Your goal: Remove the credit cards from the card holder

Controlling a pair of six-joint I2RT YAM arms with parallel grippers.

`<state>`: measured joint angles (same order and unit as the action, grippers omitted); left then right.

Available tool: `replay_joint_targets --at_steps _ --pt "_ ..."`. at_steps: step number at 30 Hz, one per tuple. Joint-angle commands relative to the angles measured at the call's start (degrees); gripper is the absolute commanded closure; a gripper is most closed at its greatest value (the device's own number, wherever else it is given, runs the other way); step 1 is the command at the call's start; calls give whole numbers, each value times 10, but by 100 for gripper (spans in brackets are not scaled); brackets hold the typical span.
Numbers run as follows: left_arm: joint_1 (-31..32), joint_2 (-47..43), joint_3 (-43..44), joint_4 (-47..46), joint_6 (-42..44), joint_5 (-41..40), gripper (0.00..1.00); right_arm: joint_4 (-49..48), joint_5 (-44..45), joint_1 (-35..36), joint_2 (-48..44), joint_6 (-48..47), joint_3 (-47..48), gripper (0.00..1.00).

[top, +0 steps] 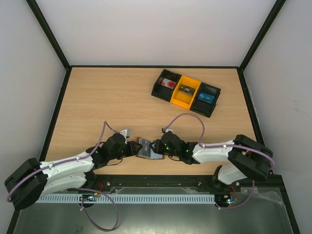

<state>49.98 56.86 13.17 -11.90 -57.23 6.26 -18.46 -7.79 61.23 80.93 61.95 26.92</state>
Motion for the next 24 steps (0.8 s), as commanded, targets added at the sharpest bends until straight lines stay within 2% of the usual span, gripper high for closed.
replay_joint_targets --at_steps 1,7,14,24 --pt "3 -30 27 92 -8 -59 68 -50 -22 3 30 7 -5 72" --pt "3 -65 39 122 -12 -74 62 -82 -18 3 46 15 -19 79" --pt "3 -30 22 56 0 -45 59 -107 -31 3 71 19 -17 81" --pt "2 61 -9 -4 22 -54 82 -176 -34 3 97 30 -49 82"
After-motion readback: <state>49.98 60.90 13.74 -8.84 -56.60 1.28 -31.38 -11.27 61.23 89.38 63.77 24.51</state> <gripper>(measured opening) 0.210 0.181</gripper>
